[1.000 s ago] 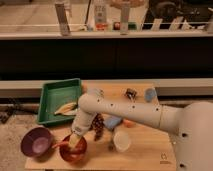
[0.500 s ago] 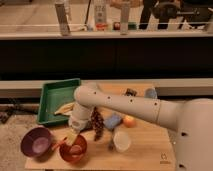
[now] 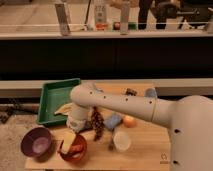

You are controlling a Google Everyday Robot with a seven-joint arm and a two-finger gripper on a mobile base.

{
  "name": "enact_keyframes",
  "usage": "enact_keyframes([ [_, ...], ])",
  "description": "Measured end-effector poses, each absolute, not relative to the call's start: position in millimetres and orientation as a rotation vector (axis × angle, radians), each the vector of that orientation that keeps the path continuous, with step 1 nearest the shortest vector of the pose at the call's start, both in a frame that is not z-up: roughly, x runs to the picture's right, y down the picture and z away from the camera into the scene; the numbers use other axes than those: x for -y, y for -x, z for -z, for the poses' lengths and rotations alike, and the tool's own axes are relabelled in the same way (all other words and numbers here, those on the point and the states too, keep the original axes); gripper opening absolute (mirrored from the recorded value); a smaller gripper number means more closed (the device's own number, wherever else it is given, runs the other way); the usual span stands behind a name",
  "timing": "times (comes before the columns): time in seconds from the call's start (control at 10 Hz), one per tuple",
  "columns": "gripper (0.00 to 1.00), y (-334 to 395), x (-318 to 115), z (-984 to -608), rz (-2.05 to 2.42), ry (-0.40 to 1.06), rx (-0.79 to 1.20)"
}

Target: Place pepper in red bowl

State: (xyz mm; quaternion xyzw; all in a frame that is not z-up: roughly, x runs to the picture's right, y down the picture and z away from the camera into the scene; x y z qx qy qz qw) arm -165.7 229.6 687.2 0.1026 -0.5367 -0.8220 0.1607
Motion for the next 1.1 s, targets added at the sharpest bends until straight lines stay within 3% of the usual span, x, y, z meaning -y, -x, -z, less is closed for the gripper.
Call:
enact_keyframes([
  [1.1,0.80,168.0,-230.5,-682.7,2.374,-0.322,1.526],
])
